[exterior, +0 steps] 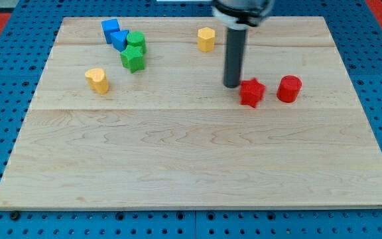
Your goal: Move the yellow heart into the red star to the left
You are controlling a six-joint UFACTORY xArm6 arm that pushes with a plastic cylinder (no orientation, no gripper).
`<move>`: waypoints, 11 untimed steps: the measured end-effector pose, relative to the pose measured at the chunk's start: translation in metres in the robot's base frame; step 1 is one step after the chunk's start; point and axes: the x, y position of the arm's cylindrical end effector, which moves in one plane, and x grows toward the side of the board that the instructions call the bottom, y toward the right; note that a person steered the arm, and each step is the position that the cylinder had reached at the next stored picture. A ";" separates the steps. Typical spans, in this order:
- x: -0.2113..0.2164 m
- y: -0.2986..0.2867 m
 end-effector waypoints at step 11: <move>0.041 -0.096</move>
